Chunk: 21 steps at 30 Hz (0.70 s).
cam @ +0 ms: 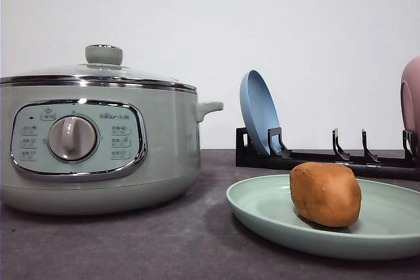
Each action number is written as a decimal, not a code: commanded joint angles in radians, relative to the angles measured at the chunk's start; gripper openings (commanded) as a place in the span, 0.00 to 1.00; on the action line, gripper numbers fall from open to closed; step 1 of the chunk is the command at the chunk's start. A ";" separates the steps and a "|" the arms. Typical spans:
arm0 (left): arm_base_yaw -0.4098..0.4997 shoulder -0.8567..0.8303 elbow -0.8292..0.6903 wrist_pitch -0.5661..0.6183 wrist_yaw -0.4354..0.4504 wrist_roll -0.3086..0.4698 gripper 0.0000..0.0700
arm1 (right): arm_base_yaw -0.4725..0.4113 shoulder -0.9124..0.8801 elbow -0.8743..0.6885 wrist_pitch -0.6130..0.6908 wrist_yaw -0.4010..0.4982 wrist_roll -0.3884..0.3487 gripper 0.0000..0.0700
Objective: Transfer potato from steamer to green plate
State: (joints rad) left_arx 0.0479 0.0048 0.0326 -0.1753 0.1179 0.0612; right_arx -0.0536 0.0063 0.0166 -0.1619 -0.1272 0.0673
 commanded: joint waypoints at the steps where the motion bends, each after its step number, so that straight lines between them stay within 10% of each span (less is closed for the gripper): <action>1: 0.002 -0.002 -0.021 -0.008 0.000 0.001 0.00 | -0.002 -0.003 -0.005 0.006 0.000 0.003 0.00; 21: 0.002 -0.002 -0.021 -0.008 0.000 0.001 0.00 | -0.002 -0.003 -0.005 0.006 0.000 0.002 0.00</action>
State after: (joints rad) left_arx 0.0479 0.0048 0.0326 -0.1753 0.1181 0.0612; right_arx -0.0536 0.0063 0.0166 -0.1617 -0.1272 0.0673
